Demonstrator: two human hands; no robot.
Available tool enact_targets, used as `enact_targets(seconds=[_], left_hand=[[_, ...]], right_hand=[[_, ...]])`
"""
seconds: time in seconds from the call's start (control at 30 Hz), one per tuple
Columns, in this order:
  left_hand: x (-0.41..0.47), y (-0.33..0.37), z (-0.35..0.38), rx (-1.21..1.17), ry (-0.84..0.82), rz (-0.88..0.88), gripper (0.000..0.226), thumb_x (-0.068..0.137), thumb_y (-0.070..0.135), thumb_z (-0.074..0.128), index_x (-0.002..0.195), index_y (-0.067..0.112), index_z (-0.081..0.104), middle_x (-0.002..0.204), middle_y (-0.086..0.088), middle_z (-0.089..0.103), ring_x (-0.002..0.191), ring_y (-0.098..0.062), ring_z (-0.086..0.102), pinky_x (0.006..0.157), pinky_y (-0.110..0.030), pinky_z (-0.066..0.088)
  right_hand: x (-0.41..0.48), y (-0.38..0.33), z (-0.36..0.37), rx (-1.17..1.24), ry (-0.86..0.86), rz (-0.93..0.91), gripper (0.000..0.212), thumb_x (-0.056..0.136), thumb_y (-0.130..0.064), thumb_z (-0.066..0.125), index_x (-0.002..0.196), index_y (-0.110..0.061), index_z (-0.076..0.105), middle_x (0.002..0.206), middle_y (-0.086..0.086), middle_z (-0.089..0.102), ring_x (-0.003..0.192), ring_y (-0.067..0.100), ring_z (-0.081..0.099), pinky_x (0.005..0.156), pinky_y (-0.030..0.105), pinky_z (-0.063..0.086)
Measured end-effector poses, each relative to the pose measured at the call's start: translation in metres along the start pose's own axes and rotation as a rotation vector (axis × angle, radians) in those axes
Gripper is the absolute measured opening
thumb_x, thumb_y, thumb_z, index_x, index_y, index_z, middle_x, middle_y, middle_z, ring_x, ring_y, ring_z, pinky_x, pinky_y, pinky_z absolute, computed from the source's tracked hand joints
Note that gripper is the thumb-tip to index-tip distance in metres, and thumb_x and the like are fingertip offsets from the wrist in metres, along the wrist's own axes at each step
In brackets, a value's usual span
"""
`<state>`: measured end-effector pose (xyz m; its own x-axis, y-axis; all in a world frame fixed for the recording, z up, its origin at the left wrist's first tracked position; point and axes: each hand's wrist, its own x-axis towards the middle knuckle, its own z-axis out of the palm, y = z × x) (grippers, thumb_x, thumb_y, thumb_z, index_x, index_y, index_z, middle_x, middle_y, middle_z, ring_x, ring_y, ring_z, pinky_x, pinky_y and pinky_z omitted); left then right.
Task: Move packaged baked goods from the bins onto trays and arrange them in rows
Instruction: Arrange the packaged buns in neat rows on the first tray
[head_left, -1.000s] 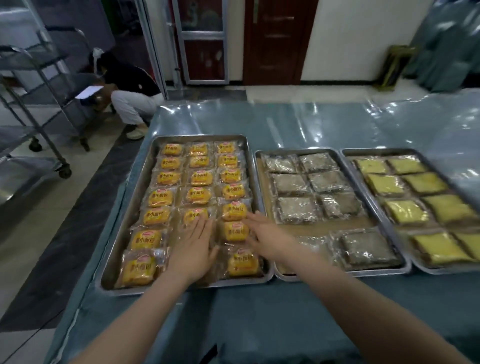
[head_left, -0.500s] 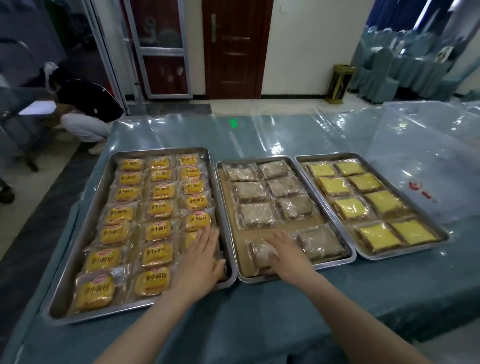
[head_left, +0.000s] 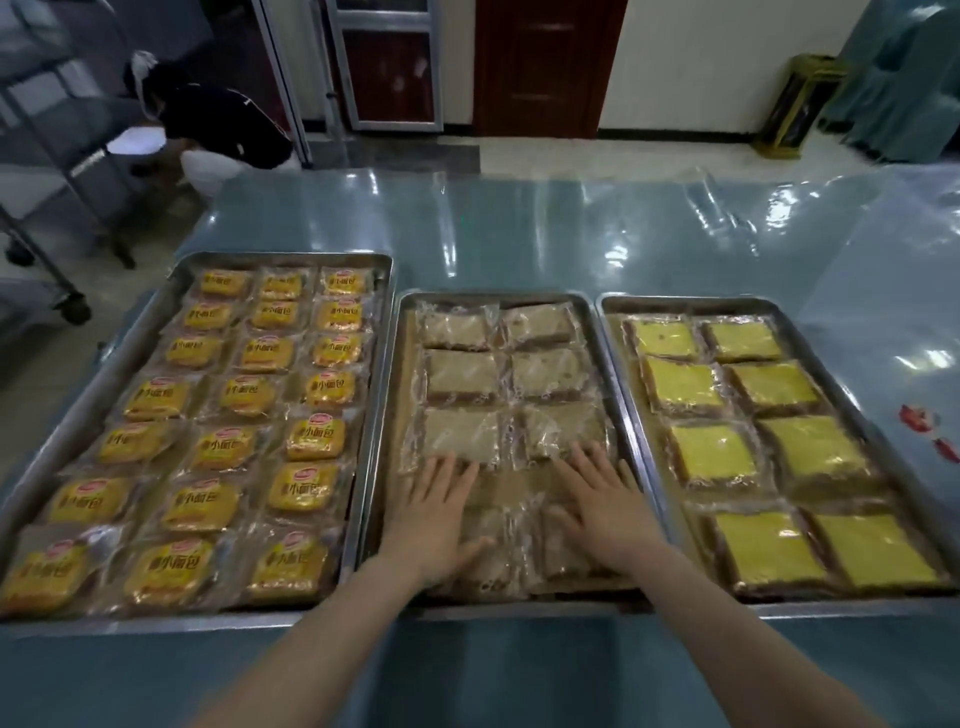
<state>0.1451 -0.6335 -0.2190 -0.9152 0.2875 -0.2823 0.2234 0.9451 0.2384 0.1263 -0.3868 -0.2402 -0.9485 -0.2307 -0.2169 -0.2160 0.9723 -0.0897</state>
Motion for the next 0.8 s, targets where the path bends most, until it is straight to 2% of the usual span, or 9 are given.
enact_targets(seconds=[0.13,0.3,0.37,0.6,0.8], left_hand=[[0.028,0.008,0.009,0.081,-0.053,-0.065,0.102,0.076,0.079,0.038,0.145,0.035,-0.022,0.146,0.001,-0.036,0.135,-0.024,-0.033,0.104,-0.044,-0.022],[0.03,0.004,0.021,0.142,-0.025,-0.084,0.099,0.073,0.083,0.029,0.145,0.034,-0.019,0.152,0.004,-0.028,0.138,-0.021,-0.028,0.109,-0.046,-0.017],[0.025,0.006,0.023,0.152,-0.002,-0.079,0.096,0.074,0.082,0.023,0.145,0.034,-0.019,0.153,0.004,-0.024,0.14,-0.021,-0.025,0.11,-0.046,-0.016],[0.018,0.004,0.023,0.148,-0.002,-0.052,0.091,0.077,0.08,0.023,0.141,0.035,-0.024,0.152,0.003,-0.026,0.138,-0.021,-0.027,0.11,-0.042,-0.015],[0.016,0.0,0.02,0.138,0.016,-0.016,0.086,0.079,0.077,0.015,0.143,0.031,-0.021,0.152,0.002,-0.024,0.139,-0.018,-0.025,0.112,-0.039,-0.014]], right_hand=[[0.014,0.004,0.006,0.019,0.03,-0.059,0.071,0.087,-0.069,0.008,0.15,-0.038,-0.003,0.157,-0.01,-0.012,0.142,0.016,-0.02,0.116,0.048,-0.009],[0.011,0.006,0.007,0.002,0.058,-0.057,0.073,0.087,-0.067,0.004,0.151,-0.032,0.003,0.16,-0.007,0.0,0.146,0.018,-0.01,0.111,0.049,-0.019],[0.008,0.005,0.004,0.01,0.055,-0.062,0.074,0.085,-0.065,0.001,0.151,-0.031,0.006,0.16,-0.006,0.004,0.146,0.02,-0.007,0.111,0.051,-0.018],[-0.001,0.002,0.001,-0.006,0.063,-0.08,0.068,0.091,-0.059,0.009,0.152,-0.029,0.008,0.16,-0.003,0.009,0.147,0.022,-0.004,0.114,0.051,-0.013],[-0.007,-0.002,-0.004,0.006,0.086,-0.101,0.065,0.096,-0.055,0.021,0.152,-0.025,0.01,0.159,0.0,0.013,0.147,0.021,-0.005,0.115,0.041,-0.014]])
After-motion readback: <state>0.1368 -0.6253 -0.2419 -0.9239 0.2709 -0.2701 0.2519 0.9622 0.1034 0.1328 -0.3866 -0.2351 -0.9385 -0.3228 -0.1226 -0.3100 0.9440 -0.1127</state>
